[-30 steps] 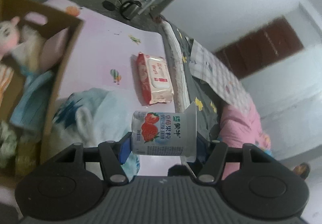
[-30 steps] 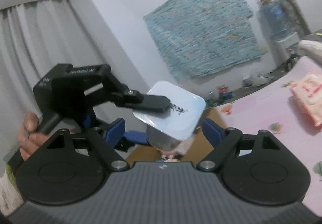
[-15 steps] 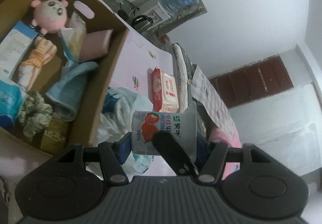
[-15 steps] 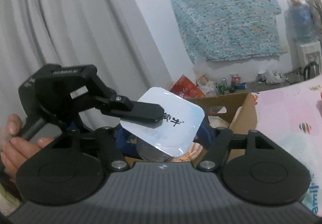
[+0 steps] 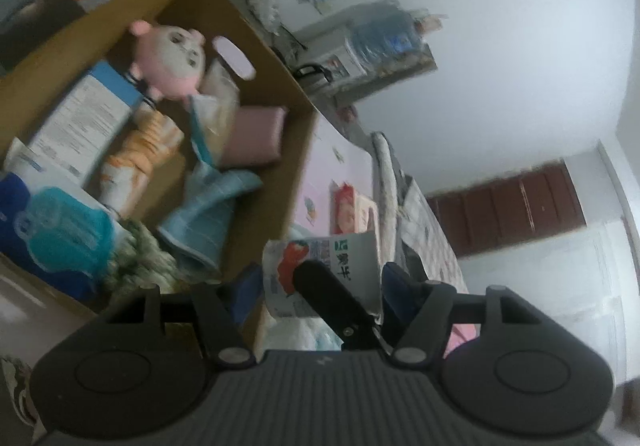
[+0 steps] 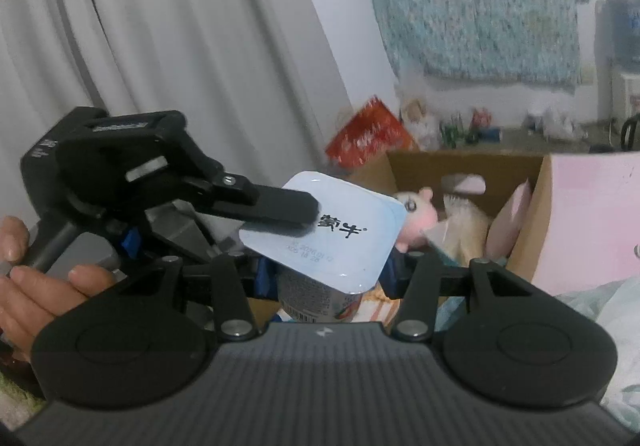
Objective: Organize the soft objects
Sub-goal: 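Carry the yogurt cup over the cardboard box with the left gripper, then lower the yogurt cup into the box and open the left gripper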
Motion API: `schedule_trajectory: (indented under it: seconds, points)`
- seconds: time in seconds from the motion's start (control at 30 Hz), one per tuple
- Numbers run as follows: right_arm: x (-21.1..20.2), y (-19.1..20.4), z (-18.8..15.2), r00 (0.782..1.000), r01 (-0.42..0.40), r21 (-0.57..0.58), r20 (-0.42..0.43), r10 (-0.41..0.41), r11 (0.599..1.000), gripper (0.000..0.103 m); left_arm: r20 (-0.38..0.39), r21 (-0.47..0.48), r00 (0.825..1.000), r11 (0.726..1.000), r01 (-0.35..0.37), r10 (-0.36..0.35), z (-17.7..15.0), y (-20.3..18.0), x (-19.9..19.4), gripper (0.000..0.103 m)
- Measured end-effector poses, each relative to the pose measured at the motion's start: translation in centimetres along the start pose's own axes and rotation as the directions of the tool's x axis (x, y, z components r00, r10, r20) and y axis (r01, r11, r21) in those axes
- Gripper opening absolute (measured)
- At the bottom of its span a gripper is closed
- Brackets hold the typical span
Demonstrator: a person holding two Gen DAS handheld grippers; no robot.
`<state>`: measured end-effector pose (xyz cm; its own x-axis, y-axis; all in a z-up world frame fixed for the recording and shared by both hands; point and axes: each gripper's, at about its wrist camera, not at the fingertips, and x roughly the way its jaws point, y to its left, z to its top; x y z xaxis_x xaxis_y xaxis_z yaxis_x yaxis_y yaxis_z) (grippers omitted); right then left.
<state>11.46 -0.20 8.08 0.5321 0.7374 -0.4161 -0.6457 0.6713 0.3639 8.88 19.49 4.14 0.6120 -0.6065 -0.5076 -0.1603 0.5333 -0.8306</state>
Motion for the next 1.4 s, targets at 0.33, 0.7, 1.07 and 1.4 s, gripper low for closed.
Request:
schedule_trajectory:
  seconds: [0.33,0.7,1.07,1.4]
  points:
    - [12.1,-2.0,0.6,0.933,0.183,0.009,-0.317,-0.171,0.983,0.048,0.225,-0.050,0.966,0.992,-0.119,0.128,2.2,4.4,-5.0,0.068]
    - [24.7,-3.7,-0.8,0.773,0.406,-0.089,-0.497,-0.394,0.909,0.048,0.323,-0.089,0.931,0.985,-0.148,0.169,2.7,7.2,-9.6,0.068]
    - [25.1,-2.8,-1.7,0.759,0.428,-0.064,-0.515,-0.397,0.901,0.050,0.340,-0.079,0.921,0.981,-0.176,0.193,1.6,7.6,-10.1,0.069]
    - [19.0,-2.6,-0.7,0.831,0.360,0.007,-0.458,-0.317,0.933,0.072,0.414,0.008,0.872,0.957,-0.289,0.260,-2.0,5.5,-11.2,0.076]
